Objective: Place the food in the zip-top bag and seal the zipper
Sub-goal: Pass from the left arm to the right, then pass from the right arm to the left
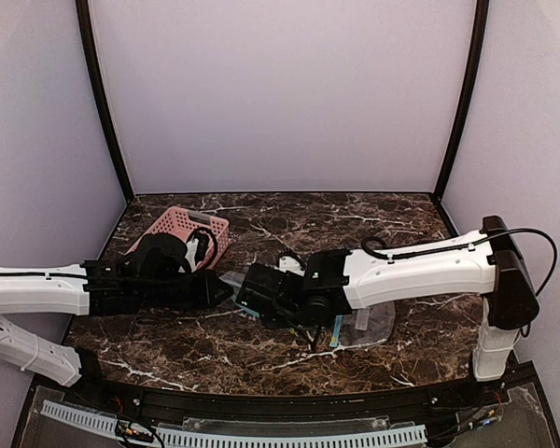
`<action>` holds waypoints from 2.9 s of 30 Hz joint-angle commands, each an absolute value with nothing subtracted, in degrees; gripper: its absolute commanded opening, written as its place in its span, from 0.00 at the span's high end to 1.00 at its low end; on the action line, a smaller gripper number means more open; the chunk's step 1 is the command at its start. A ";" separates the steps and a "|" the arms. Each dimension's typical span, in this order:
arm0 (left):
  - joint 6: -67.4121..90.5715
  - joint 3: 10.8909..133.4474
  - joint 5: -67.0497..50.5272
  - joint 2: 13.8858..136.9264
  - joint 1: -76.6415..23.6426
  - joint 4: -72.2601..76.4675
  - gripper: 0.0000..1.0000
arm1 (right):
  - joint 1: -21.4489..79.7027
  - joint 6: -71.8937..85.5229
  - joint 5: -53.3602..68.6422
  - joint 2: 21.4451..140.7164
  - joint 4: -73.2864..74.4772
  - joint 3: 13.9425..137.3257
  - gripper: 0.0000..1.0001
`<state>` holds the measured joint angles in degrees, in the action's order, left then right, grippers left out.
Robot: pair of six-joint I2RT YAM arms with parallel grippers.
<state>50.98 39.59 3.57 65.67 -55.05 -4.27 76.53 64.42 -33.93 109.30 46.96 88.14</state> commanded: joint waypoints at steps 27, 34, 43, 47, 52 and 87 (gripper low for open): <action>50.69 36.24 2.93 63.15 -55.21 -5.69 0.99 | 71.81 62.93 -24.59 104.97 32.81 73.46 1.00; 46.16 37.07 1.18 63.44 -55.21 -13.53 0.99 | 71.84 56.32 -24.95 103.28 35.29 74.27 1.00; 38.65 39.69 -3.14 60.65 -55.21 -15.00 0.70 | 71.97 50.17 -20.78 103.19 38.26 77.41 1.00; 35.64 43.36 -4.25 58.71 -55.23 -17.52 0.44 | 72.20 48.95 -19.94 102.76 40.21 78.24 1.00; 34.49 46.56 -4.84 57.80 -55.17 -21.62 0.24 | 72.45 48.53 -19.03 102.29 40.98 78.82 1.00; 6.68 59.60 -0.70 71.51 -55.05 -33.58 0.26 | 75.69 39.27 -14.16 102.44 39.80 84.11 1.00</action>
<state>8.62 58.04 -0.91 70.17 -55.24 -30.70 74.87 40.53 -14.57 103.90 40.38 82.52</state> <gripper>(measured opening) 0.801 0.006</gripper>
